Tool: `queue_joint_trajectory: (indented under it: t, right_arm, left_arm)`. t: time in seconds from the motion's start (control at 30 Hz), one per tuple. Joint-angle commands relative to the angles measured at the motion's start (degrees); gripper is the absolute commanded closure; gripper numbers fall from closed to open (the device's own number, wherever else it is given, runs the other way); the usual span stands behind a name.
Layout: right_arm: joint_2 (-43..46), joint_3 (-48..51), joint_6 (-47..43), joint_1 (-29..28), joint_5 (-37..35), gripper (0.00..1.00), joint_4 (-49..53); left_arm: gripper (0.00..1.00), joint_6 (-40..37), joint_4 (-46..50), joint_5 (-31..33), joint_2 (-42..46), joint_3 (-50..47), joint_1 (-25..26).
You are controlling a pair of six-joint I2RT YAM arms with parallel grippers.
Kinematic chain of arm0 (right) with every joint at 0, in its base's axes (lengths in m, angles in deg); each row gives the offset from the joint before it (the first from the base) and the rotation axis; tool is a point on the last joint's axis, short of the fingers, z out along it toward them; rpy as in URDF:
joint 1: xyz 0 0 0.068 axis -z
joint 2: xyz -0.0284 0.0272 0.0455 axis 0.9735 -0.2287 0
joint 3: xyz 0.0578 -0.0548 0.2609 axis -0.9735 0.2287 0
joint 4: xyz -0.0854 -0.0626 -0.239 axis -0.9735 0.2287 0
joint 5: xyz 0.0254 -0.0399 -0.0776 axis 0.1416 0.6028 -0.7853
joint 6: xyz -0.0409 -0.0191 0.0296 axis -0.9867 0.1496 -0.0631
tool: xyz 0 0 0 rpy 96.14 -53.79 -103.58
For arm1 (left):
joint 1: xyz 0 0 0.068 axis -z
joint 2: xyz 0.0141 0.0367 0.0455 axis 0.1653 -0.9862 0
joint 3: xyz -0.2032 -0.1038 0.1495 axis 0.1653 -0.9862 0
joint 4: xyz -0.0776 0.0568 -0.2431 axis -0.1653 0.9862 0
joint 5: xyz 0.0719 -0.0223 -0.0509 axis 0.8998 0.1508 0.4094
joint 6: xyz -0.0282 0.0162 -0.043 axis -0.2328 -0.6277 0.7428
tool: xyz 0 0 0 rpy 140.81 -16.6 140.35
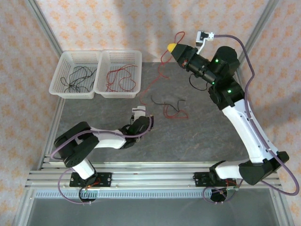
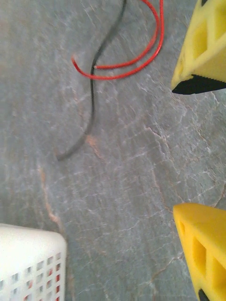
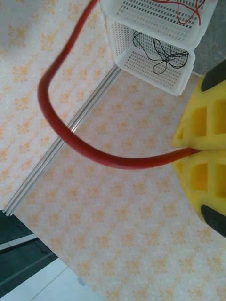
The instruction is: Untangle the cables
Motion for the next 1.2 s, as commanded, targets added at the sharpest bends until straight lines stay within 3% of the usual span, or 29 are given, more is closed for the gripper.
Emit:
queue_joint_trajectory:
  t: [0.0, 0.3, 0.5, 0.67, 0.9, 1.17]
  right_arm:
    - [-0.57, -2.96, -1.1, 0.31, 2.01, 1.0, -0.79]
    - [-3.84, -5.63, -1.27, 0.31, 4.13, 1.0, -2.44]
    - [-8.07, -6.95, -5.95, 0.1, 7.25, 1.0, -7.31]
    - [-14.91, -12.67, -14.06, -2.09, 8.7, 1.0, -9.11]
    - [-32.61, -31.94, -26.55, -7.12, 7.86, 1.0, -2.45]
    - [-58.47, -57.37, -24.64, -7.97, 8.36, 1.0, -0.67]
  left_arm:
    - [0.36, -1.09, -1.57, 2.04, 5.2, -1.66, -0.22]
    - [0.31, -7.73, 2.01, 1.82, 23.86, -6.31, 1.04]
    - [0.29, -5.8, 16.4, 8.6, 35.77, -5.59, 1.02]
    - [0.29, 0.78, 29.63, 14.04, 41.75, -3.42, 1.01]
    - [0.29, 9.9, 44.27, 18.17, 47.82, 1.43, 0.92]
    - [0.29, 10.22, 51.91, 19.05, 49.14, 8.56, 0.84]
